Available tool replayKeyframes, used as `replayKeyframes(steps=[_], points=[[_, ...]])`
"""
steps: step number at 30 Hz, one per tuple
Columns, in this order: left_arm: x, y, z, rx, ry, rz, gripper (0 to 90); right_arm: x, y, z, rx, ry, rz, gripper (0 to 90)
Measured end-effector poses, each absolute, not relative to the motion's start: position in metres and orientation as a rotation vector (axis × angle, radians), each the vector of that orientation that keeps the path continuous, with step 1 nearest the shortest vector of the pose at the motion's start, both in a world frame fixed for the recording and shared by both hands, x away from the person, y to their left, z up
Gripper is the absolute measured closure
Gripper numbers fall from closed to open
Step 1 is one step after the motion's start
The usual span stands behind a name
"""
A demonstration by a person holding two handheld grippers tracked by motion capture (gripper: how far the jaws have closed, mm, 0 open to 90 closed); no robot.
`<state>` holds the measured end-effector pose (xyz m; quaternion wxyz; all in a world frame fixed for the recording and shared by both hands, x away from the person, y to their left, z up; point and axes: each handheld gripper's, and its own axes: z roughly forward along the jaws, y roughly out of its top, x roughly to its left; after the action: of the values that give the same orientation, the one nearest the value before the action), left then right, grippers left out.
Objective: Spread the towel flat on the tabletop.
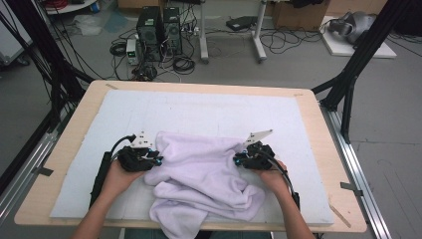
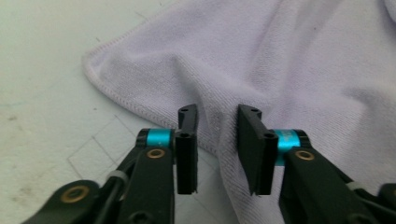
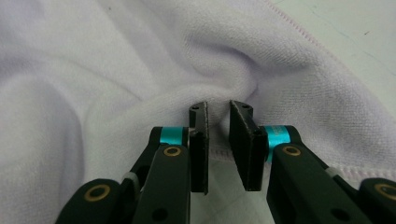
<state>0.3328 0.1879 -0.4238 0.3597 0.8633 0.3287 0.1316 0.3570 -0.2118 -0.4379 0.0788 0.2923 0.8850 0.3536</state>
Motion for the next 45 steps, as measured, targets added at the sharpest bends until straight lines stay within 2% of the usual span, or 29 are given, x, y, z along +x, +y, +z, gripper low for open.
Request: replayKeyframes(steps=[2, 3, 5, 6, 13, 15, 16, 17, 18, 20, 26, 28, 29, 32, 33, 35, 36, 37, 38, 40, 45], points=[[0.337, 0.185, -0.431, 2.258, 0.866, 0.285, 64.1, 0.357, -0.213, -0.439, 0.880, 2.658, 1.079, 84.4], [0.338, 0.184, -0.433, 2.277, 0.840, 0.263, 72.2, 0.357, -0.213, -0.438, 0.870, 2.668, 1.082, 87.5], [0.335, 0.181, -0.432, 2.280, 0.810, 0.307, 81.4, 0.356, -0.213, -0.437, 0.827, 2.677, 1.062, 88.6], [0.334, 0.180, -0.431, 2.284, 0.805, 0.314, 82.4, 0.355, -0.214, -0.435, 0.819, 2.686, 1.048, 88.6], [0.326, 0.187, -0.420, 2.234, 0.797, 0.325, 83.4, 0.350, -0.242, -0.402, 0.816, 2.607, 1.012, 88.6], [0.326, 0.190, -0.418, 2.212, 0.793, 0.265, 78.6, 0.351, -0.253, -0.395, 0.829, 2.615, 1.000, 88.0], [0.327, 0.191, -0.416, 2.194, 0.802, 0.248, 71.3, 0.353, -0.258, -0.394, 0.849, 2.645, 1.040, 85.2], [0.329, 0.191, -0.414, 2.187, 0.809, 0.254, 64.1, 0.354, -0.263, -0.392, 0.862, 2.627, 1.044, 76.7], [0.332, 0.191, -0.411, 2.172, 0.818, 0.259, 62.0, 0.355, -0.264, -0.391, 0.874, 2.608, 1.043, 75.4], [0.339, 0.193, -0.404, 2.135, 0.835, 0.255, 55.0, 0.360, -0.267, -0.390, 0.897, 2.576, 1.079, 65.7], [0.368, 0.187, -0.401, 2.149, 0.909, 0.320, 55.8, 0.382, -0.261, -0.405, 0.932, 2.558, 1.028, 51.9], [0.378, 0.184, -0.410, 2.167, 0.943, 0.354, 55.4, 0.389, -0.256, -0.415, 0.957, 2.586, 0.978, 51.2], [0.384, 0.182, -0.417, 2.186, 0.971, 0.373, 55.2, 0.391, -0.254, -0.420, 0.960, 2.610, 0.952, 51.9], [0.393, 0.182, -0.432, 2.253, 1.041, 0.380, 55.4, 0.392, -0.245, -0.431, 0.941, 2.659, 0.886, 61.7], [0.395, 0.185, -0.433, 2.222, 1.051, 0.359, 55.4, 0.391, -0.245, -0.431, 0.935, 2.645, 0.914, 69.7], [0.394, 0.185, -0.432, 2.232, 1.013, 0.358, 69.6, 0.391, -0.245, -0.432, 0.922, 2.663, 0.950, 82.9], [0.393, 0.183, -0.432, 2.248, 0.986, 0.365, 79.7, 0.391, -0.244, -0.432, 0.912, 2.684, 0.965, 85.6], [0.392, 0.181, -0.432, 2.258, 0.971, 0.375, 84.5, 0.390, -0.243, -0.432, 0.908, 2.689, 0.957, 86.3], [0.391, 0.179, -0.432, 2.270, 0.959, 0.392, 85.4, 0.390, -0.243, -0.430, 0.903, 2.697, 0.953, 86.6], [0.392, 0.182, -0.431, 2.264, 0.969, 0.374, 86.4, 0.389, -0.242, -0.425, 0.884, 2.702, 0.971, 86.7], [0.395, 0.191, -0.415, 2.172, 1.007, 0.479, 87.0, 0.392, -0.244, -0.398, 0.846, 2.631, 1.001, 87.0]])
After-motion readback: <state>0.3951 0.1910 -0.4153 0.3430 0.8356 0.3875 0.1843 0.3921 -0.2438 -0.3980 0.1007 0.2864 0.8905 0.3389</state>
